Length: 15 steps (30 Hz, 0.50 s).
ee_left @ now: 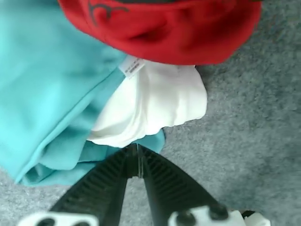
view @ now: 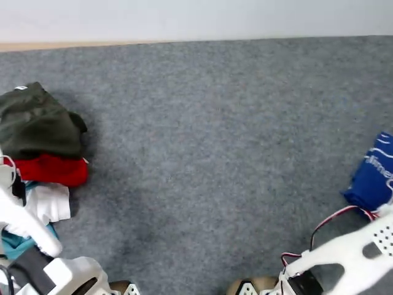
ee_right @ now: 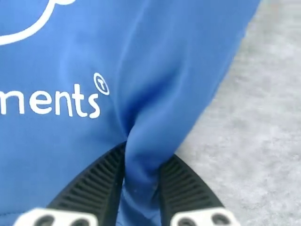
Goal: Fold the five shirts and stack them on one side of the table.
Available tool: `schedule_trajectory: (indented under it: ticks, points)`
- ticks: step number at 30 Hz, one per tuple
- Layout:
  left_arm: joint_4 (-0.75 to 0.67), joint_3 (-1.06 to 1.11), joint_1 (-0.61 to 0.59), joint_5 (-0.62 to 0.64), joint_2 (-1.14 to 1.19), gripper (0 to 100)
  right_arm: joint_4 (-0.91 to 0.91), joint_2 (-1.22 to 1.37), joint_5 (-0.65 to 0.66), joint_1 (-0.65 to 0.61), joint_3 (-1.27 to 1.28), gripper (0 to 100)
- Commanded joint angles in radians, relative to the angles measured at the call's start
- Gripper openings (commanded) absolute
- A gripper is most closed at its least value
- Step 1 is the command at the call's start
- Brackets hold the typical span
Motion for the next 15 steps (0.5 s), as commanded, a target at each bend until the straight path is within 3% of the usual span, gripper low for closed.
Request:
schedule_trajectory:
  ticks: [1,8,15]
  points:
    - [0.029,-0.004,0.009,0.012,-0.046,1,-0.028,-0.07,0.017,0.03,-0.057,1.6]
    - [0.029,-0.004,0.008,0.012,-0.046,1,0.097,-0.09,0.009,-0.01,-0.095,25.8]
    - [0.029,-0.007,0.008,0.009,-0.046,1,0.189,-0.102,0.009,-0.077,-0.273,26.3]
